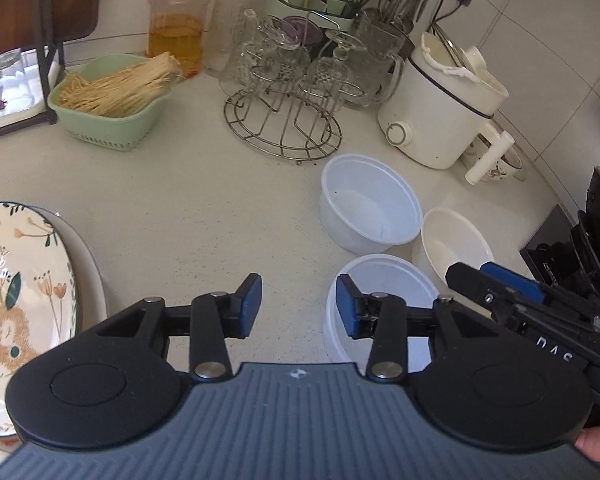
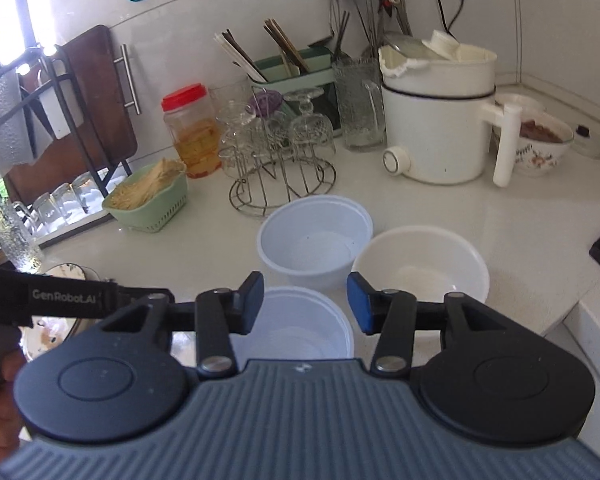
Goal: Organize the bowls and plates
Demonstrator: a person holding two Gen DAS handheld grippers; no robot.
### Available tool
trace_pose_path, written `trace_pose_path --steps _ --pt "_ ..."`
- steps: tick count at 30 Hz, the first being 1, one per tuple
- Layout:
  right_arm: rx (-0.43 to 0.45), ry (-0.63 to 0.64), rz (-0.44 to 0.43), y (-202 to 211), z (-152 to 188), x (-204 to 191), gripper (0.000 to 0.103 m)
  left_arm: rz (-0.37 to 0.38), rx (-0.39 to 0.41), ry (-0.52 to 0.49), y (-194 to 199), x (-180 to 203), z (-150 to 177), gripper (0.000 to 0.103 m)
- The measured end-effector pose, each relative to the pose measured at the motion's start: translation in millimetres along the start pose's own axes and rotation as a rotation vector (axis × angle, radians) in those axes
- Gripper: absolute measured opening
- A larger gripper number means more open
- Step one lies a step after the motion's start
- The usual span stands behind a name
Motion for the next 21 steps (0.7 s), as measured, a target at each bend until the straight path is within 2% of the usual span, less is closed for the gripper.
trace_pose_path --steps 3,9,12,15,19,21 --pt "-0.011 -0.017 0.024 -4.4 4.7 5.1 0.049 0.029 -0.022 0.003 -5.7 1.2 -1.5 0.046" --pt "-0.06 -0.051 0.017 -13.1 17.9 11.6 0.049 0.088 -0.061 0.002 -16.5 6.5 0.6 0.046" --pt "-0.078 -0.044 0.05 -15.4 25.6 13.6 0.048 0.106 -0.083 -0.002 -22.5 10.3 4.5 0.045" --pt "-0.085 -0.076 0.094 -17.5 31.3 20.4 0.047 0.112 -0.098 -0.001 -28.4 12.4 8.1 0.039" --pt "-0.101 -0.098 0.091 -22.8 35.9 24.2 0.047 0.112 -0.103 -0.026 -34.0 16.6 8.6 0.034" --pt "-0.117 -0.118 0.083 -26.4 38.6 25.3 0.041 0.11 -0.11 -0.036 -36.3 18.5 8.7 0.028"
Point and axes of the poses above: each gripper's, at about its wrist camera, not at the fingertips, and y roughly against the way its jaws point, x to its right, z to its underside, the point moved 6 cm from there along -y, roughly the way its jaws point, and after that the axes turned 4 degrees about y, right-handed, at the moved point
